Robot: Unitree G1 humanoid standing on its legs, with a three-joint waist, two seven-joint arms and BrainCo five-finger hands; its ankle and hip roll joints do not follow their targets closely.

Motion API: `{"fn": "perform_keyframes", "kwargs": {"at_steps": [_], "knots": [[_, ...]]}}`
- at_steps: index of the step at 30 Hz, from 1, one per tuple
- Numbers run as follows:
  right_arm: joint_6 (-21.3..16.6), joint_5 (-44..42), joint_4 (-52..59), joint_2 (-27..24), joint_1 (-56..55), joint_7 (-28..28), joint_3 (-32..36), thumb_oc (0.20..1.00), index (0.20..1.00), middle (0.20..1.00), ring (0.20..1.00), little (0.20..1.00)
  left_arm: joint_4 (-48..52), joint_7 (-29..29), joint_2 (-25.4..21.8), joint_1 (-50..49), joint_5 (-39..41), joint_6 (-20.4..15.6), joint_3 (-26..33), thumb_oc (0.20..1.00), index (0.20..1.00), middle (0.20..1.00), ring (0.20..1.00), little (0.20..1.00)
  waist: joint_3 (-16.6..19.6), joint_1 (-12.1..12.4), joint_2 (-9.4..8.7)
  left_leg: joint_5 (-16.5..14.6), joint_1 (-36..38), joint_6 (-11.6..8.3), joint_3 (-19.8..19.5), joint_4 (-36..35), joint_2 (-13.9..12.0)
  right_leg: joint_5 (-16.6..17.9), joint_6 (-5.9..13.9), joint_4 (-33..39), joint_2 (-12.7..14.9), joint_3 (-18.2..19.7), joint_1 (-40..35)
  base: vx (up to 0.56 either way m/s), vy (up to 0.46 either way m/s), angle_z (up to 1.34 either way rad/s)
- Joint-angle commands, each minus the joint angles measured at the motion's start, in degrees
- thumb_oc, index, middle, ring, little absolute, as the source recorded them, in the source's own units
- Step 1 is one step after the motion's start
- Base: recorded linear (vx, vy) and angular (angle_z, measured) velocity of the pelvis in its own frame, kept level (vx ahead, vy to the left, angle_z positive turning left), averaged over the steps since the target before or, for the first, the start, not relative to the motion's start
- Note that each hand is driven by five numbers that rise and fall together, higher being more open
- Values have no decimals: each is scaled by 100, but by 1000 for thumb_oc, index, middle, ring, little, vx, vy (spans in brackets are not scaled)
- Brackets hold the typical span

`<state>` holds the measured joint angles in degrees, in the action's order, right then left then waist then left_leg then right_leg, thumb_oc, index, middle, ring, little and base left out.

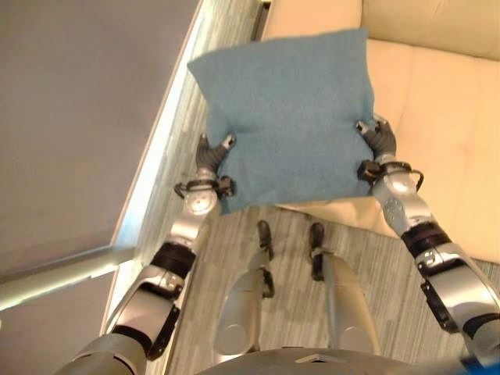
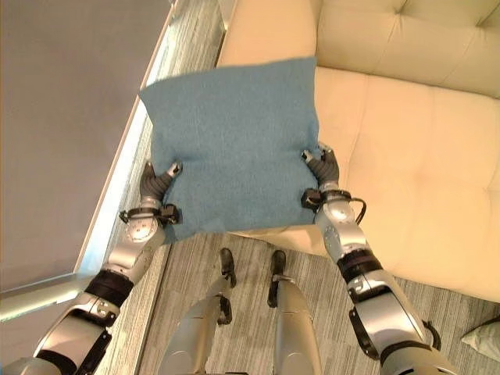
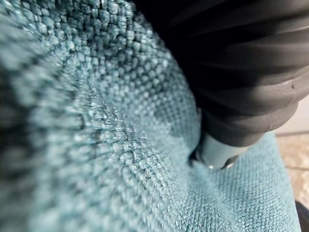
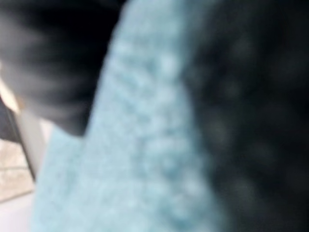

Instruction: Pick up all the scattered cushions and arrange them neatly on the sofa.

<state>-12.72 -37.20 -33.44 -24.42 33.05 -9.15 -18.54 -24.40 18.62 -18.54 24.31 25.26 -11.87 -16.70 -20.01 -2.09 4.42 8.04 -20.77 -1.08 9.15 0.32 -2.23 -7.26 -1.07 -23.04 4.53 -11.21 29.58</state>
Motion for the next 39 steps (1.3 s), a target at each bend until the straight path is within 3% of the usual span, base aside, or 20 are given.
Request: {"fn": "perform_keyframes", "kwargs": {"at_steps": [1, 6, 14, 18, 21, 22, 24, 26, 28, 30, 31, 35, 36, 37, 39], "knots": [[-263, 532, 867, 764, -88, 375, -111, 200, 200, 200, 200, 200, 756, -582, 180, -18, -151, -215, -311, 200, 200, 200, 200, 200, 261, -20, -617, -807, 403, -436, 56, 419, -185, 1068, 912, 2119, 283, 462, -1152, 112, 27, -16], [-122, 1002, 1554, 722, -1263, 500, 181, 200, 200, 200, 200, 200, 1372, -905, 206, -817, -200, -105, -262, 200, 200, 200, 200, 200, 684, -197, -725, -1105, 1135, -372, 211, 475, -251, 958, 949, 2246, 215, 598, -1843, 124, 67, -16], [28, 1333, 2104, 571, -2063, 621, 514, 200, 200, 200, 200, 200, 1750, -1089, 85, -1397, -317, -12, -181, 200, 200, 200, 200, 200, 1107, -383, -720, -1318, 1785, -239, 546, 405, -203, 944, 1068, 2296, 220, 933, -2242, 68, 129, -40], [103, 1654, 2451, 561, -2418, 586, 752, 200, 200, 200, 200, 200, 1945, -1132, 56, -1786, -327, 5, -54, 200, 200, 200, 200, 200, 1244, -481, -705, -1405, 2190, -78, 950, 203, -58, 1192, 1327, 2257, 250, 1273, -2217, -3, 175, -58], [86, 1820, 2550, 624, -2552, 502, 868, 200, 200, 200, 200, 200, 2018, -1118, -5, -1862, -322, 10, -18, 200, 200, 200, 200, 200, 1172, -486, -665, -1374, 2265, -3, 1094, 154, -71, 1194, 1441, 1964, 239, 1237, -2109, -66, 45, -74], [98, 1865, 2566, 636, -2557, 456, 882, 200, 200, 200, 200, 200, 2050, -1123, -34, -1879, -321, 15, 0, 200, 200, 200, 200, 200, 1148, -460, -642, -1358, 2291, 21, 1131, 137, -93, 1111, 1424, 1805, 251, 1123, -2094, -151, -11, -68], [100, 1991, 2591, 651, -2632, 383, 857, 200, 200, 200, 200, 200, 2033, -1140, -115, -1907, -216, 1, 75, 200, 200, 200, 200, 200, 1207, -326, -574, -1268, 2319, 2, 1219, 79, -243, 701, 1203, 1369, 415, 472, -2319, -114, -157, -67], [129, 2036, 2663, 684, -2614, 357, 827, 200, 200, 200, 200, 200, 2059, -1117, -103, -1963, -206, 1, 82, 200, 200, 200, 200, 200, 1266, -195, -646, -1274, 2354, -57, 1323, 168, -311, 674, 1165, 1537, 512, 177, -2587, -1, -214, -38], [127, 2046, 2663, 664, -2621, 318, 806, 200, 200, 200, 200, 200, 2028, -1110, -84, -1977, -191, -10, 91, 200, 200, 200, 200, 200, 1293, -167, -678, -1265, 2372, -110, 1319, 219, -354, 598, 1128, 1611, 481, 110, -2660, 56, -212, -45], [154, 2161, 2754, 575, -2741, 296, 830, 200, 200, 200, 200, 200, 1947, -1124, 9, -2064, -135, 2, 101, 200, 200, 200, 200, 200, 1347, -154, -797, -1234, 2368, -255, 1259, 603, -581, 454, 964, 1768, 301, 136, -2869, 86, -423, -15], [144, 2248, 2812, 487, -2820, 213, 863, 200, 200, 200, 200, 200, 1870, -1059, 54, -2030, -101, 11, 62, 200, 200, 200, 200, 200, 1306, -150, -874, -845, 2103, -451, 1256, 1177, -924, 405, 798, 1869, 163, 98, -2977, 10, -351, 15], [132, 2253, 2886, 406, -2865, 173, 907, 200, 200, 200, 200, 200, 1849, -1078, 86, -2034, -109, 11, 38, 200, 200, 200, 200, 200, 1255, -195, -879, -754, 1914, -477, 1209, 1616, -1154, 353, 670, 1968, 23, 15, -3110, 2, -187, 4], [150, 2261, 2926, 376, -2903, 179, 919, 200, 200, 200, 200, 200, 1873, -1066, 106, -2077, -90, 16, 59, 200, 200, 200, 200, 200, 1246, -210, -895, -760, 1863, -474, 1193, 1721, -1134, 337, 635, 2012, 3, 0, -3161, 42, -83, -5], [160, 2289, 3002, 374, -2899, 143, 940, 200, 200, 200, 200, 200, 1957, -1078, 154, -2090, -132, 44, -32, 200, 200, 200, 200, 200, 1207, -105, -923, -1231, 1506, -215, 445, 1369, -225, 346, 637, 2141, -32, 137, -3254, 39, -82, 1], [154, 2299, 2979, 373, -2896, 112, 967, 200, 200, 200, 200, 200, 1952, -1070, 169, -2061, -168, 63, -74, 200, 200, 200, 200, 200, 1209, -76, -912, -1141, 1349, -205, 369, 1223, -42, 374, 647, 2177, -65, 157, -3275, 45, -8, -4]]}}
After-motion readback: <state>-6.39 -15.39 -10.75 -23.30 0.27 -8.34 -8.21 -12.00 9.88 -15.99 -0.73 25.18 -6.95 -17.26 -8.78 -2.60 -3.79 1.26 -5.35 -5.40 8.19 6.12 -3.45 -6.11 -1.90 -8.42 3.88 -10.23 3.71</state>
